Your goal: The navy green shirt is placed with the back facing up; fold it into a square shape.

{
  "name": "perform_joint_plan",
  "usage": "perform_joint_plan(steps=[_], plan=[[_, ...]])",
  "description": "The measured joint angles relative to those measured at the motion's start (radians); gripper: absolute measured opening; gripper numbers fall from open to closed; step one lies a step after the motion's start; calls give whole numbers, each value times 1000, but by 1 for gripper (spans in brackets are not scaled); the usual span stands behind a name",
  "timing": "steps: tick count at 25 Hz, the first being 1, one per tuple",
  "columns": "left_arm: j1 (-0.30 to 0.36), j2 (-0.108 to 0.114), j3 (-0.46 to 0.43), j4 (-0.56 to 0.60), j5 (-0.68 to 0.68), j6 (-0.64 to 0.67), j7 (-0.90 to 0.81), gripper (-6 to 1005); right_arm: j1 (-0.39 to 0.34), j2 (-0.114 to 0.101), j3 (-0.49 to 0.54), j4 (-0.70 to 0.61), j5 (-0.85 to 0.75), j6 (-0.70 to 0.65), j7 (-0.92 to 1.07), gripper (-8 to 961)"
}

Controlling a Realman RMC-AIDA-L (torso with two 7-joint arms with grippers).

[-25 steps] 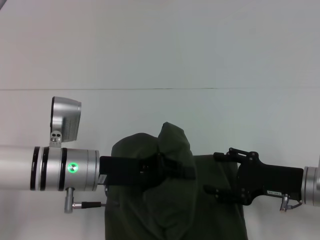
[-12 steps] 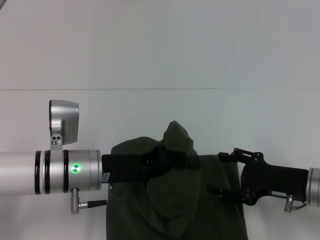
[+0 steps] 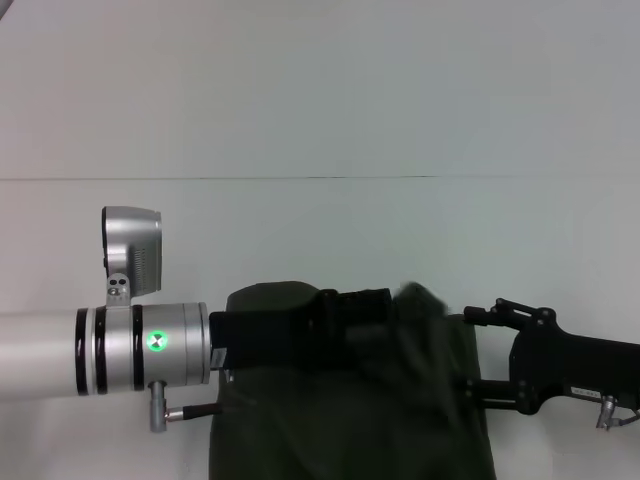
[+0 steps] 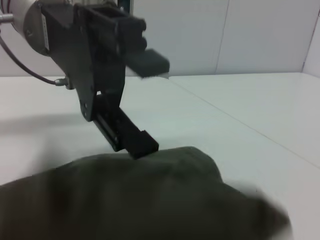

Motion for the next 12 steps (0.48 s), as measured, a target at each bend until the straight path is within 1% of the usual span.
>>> perform_joint_plan(steps=[1, 5, 9, 10, 11, 12], plan=[[0, 0, 0, -3, -6, -1, 0, 509, -11, 0, 0, -11, 0, -5, 3, 875], [1, 0, 0, -7, -23, -9, -4, 698, -33, 0, 13, -39, 2, -11, 14, 875], [6, 11, -1, 2, -38, -15, 1, 867, -66, 0, 91, -75, 12, -29, 17, 875], [12, 18, -1, 3, -54, -9, 8, 908, -71, 0, 114, -82, 14, -41, 17, 876], [19, 26, 1, 6, -67, 1, 15, 908, -76, -1, 139, -87, 17, -54, 19, 876], [22, 30, 3, 8, -69, 4, 17, 908, -79, -2, 164, -90, 20, -69, 27, 876]])
